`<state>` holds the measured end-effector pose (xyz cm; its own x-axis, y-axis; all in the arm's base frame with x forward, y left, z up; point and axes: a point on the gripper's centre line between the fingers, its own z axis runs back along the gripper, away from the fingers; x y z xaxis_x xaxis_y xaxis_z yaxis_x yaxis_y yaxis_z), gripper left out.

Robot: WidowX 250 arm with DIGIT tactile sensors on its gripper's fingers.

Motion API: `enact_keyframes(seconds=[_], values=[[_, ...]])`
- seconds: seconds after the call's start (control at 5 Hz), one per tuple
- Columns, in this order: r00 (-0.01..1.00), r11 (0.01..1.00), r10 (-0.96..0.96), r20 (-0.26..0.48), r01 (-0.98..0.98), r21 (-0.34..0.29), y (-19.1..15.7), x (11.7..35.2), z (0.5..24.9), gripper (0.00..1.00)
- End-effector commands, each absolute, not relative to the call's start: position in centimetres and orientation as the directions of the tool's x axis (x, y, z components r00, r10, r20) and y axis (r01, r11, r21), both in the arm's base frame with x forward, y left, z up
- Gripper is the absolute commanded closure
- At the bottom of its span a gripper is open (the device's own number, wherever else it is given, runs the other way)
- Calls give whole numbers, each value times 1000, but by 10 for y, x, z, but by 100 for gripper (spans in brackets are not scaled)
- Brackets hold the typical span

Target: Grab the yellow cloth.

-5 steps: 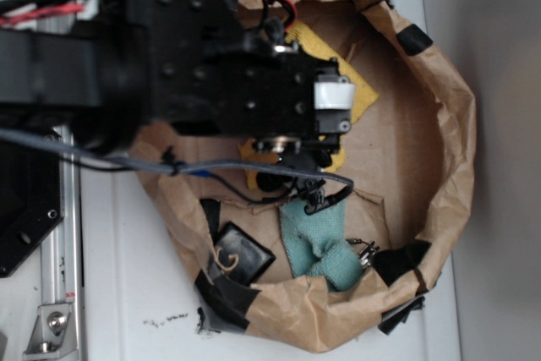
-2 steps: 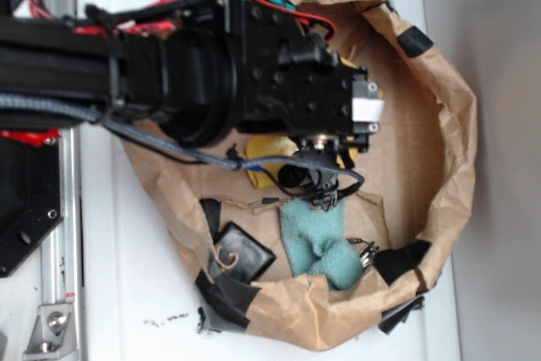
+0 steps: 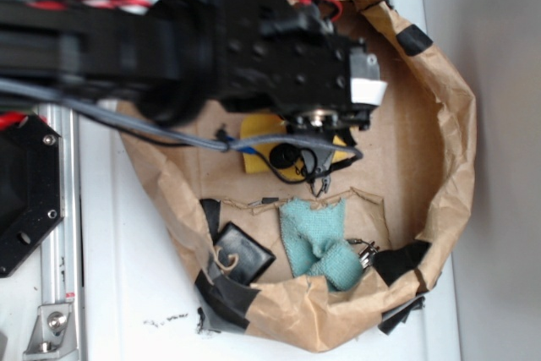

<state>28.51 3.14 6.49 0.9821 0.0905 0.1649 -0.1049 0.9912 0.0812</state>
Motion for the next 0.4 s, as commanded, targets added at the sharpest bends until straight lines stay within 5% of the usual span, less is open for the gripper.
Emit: enact_keyframes(seconds=[0.0,0.2], values=[[951,988,-153,270,143,56,34,275,181,100],[968,991,-131,212,130,21,21,261,206,100]])
